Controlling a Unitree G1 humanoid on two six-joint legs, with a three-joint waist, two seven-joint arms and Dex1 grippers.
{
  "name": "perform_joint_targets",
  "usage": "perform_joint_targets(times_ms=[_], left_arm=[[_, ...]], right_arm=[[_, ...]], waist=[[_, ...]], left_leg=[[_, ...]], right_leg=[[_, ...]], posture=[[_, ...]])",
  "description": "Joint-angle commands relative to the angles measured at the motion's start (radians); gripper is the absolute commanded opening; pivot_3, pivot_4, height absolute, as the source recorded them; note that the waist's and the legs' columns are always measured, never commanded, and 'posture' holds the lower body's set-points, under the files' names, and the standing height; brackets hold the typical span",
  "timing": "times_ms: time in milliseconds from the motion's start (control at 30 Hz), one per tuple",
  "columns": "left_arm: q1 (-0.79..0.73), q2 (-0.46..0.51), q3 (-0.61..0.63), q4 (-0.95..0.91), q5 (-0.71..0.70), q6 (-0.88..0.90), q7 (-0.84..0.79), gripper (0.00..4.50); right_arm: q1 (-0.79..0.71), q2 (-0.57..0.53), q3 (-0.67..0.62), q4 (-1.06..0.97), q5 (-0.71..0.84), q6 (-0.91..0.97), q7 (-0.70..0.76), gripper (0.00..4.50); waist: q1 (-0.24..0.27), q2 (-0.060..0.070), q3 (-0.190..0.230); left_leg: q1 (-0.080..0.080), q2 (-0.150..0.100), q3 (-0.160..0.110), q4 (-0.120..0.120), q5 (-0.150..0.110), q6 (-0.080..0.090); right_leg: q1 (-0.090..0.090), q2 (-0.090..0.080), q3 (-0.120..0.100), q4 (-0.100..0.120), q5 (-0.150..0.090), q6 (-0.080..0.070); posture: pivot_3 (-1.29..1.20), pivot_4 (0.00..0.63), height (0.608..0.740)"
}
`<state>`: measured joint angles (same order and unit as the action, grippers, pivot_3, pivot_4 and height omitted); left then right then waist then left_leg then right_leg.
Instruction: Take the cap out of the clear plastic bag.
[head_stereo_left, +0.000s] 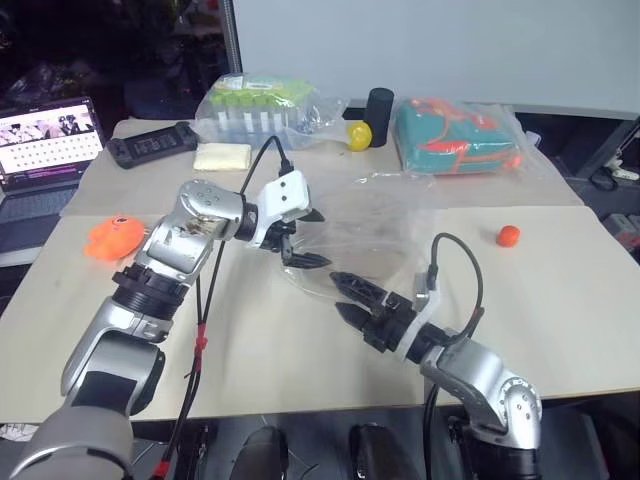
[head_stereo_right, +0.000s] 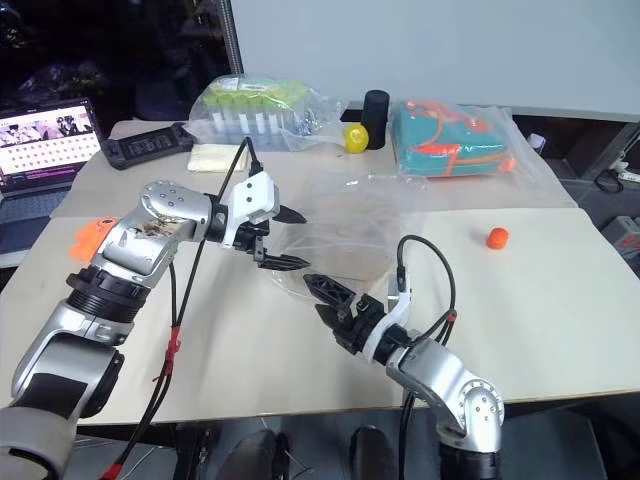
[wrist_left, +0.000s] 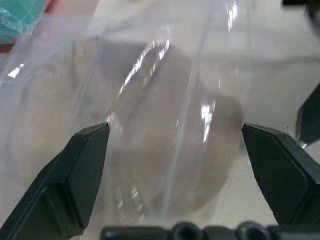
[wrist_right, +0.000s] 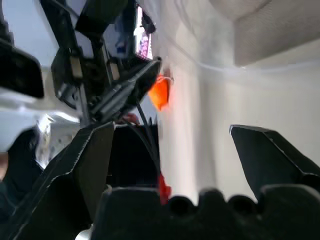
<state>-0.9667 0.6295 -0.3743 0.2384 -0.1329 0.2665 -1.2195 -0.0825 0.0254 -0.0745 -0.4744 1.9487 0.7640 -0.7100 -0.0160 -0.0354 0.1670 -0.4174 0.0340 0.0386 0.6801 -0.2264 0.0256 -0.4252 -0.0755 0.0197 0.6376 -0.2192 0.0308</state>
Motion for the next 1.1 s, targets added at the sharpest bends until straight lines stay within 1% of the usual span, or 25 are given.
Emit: perform_joint_targets(times_ms=[33, 100, 200, 367, 533, 700, 800, 900, 1100], left_arm=[[-0.037, -0.013, 0.002, 0.034, 0.063, -0.158, -0.016, 4.5], [-0.045, -0.032, 0.006, 0.065, 0.089, -0.206, -0.001, 4.5], [-0.049, -0.057, -0.002, 0.113, 0.15, -0.309, 0.033, 4.5], [-0.07, -0.104, 0.011, 0.187, 0.205, -0.422, 0.08, 4.5], [-0.073, -0.142, 0.029, 0.198, 0.21, -0.423, 0.104, 4.5], [-0.063, -0.146, 0.021, 0.195, 0.228, -0.439, 0.109, 4.5], [-0.063, -0.146, 0.022, 0.201, 0.233, -0.443, 0.11, 4.5], [-0.064, -0.147, 0.026, 0.208, 0.236, -0.447, 0.109, 4.5], [-0.073, -0.16, 0.034, 0.223, 0.234, -0.45, 0.123, 4.5]], right_arm=[[-0.018, 0.09, 0.014, -0.074, 0.024, -0.132, -0.116, 4.46], [-0.035, 0.107, 0.019, -0.081, 0.024, -0.169, -0.15, 4.46], [-0.041, 0.085, 0.036, -0.05, 0.024, -0.208, -0.185, 4.46], [-0.038, 0.042, 0.037, 0.034, 0.019, -0.265, -0.177, 4.46], [-0.042, 0.033, 0.024, 0.077, -0.018, -0.298, -0.148, 4.46], [-0.065, 0.033, -0.009, 0.111, -0.055, -0.333, -0.105, 4.46], [-0.082, 0.046, -0.022, 0.097, -0.035, -0.354, -0.098, 4.46], [-0.1, 0.076, -0.025, 0.02, 0.019, -0.362, -0.121, 4.46], [-0.08, 0.074, 0.035, -0.054, 0.024, -0.367, -0.215, 4.46]], waist=[[0.002, 0.0, 0.0], [0.003, 0.0, 0.0], [0.002, 0.0, 0.0], [0.001, 0.0, 0.0], [0.001, 0.0, 0.0], [-0.001, 0.0, 0.0], [-0.001, 0.0, 0.0], [-0.001, 0.0, 0.0], [-0.001, 0.0, 0.0]], left_leg=[[-0.001, 0.0, 0.0, 0.0, 0.0, 0.0], [-0.003, 0.0, -0.001, 0.0, 0.0, 0.0], [-0.003, -0.001, -0.001, 0.0, 0.0, 0.0], [-0.005, 0.0, -0.002, 0.0, 0.0, 0.0], [-0.005, 0.0, -0.002, 0.0, 0.0, 0.001], [-0.005, 0.0, -0.002, 0.0, 0.0, 0.001], [-0.005, 0.0, -0.002, 0.0, 0.0, 0.001], [-0.005, 0.0, -0.002, 0.0, 0.0, 0.001], [-0.005, 0.0, -0.002, 0.0, 0.0, 0.001]], right_leg=[[0.0, 0.0, 0.0, 0.0, 0.0, 0.0], [0.0, -0.001, -0.001, -0.002, 0.0, 0.0], [0.0, 0.0, -0.001, -0.005, 0.001, 0.001], [0.0, 0.0, -0.002, -0.006, 0.001, 0.001], [0.0, 0.0, -0.002, -0.007, 0.001, 0.001], [0.0, 0.0, -0.002, -0.006, 0.001, 0.001], [0.0, 0.0, -0.002, -0.006, 0.001, 0.001], [0.0, 0.0, -0.002, -0.006, 0.001, 0.001], [0.0, 0.0, -0.002, -0.006, 0.001, 0.001]], posture=[[0.0, 0.15, 0.74], [0.0, 0.15, 0.74], [0.0, 0.15, 0.74], [0.0, 0.15, 0.74], [0.0, 0.15, 0.74], [0.0, 0.15, 0.74], [0.0, 0.15, 0.74], [0.0, 0.15, 0.74], [0.0, 0.15, 0.74]])
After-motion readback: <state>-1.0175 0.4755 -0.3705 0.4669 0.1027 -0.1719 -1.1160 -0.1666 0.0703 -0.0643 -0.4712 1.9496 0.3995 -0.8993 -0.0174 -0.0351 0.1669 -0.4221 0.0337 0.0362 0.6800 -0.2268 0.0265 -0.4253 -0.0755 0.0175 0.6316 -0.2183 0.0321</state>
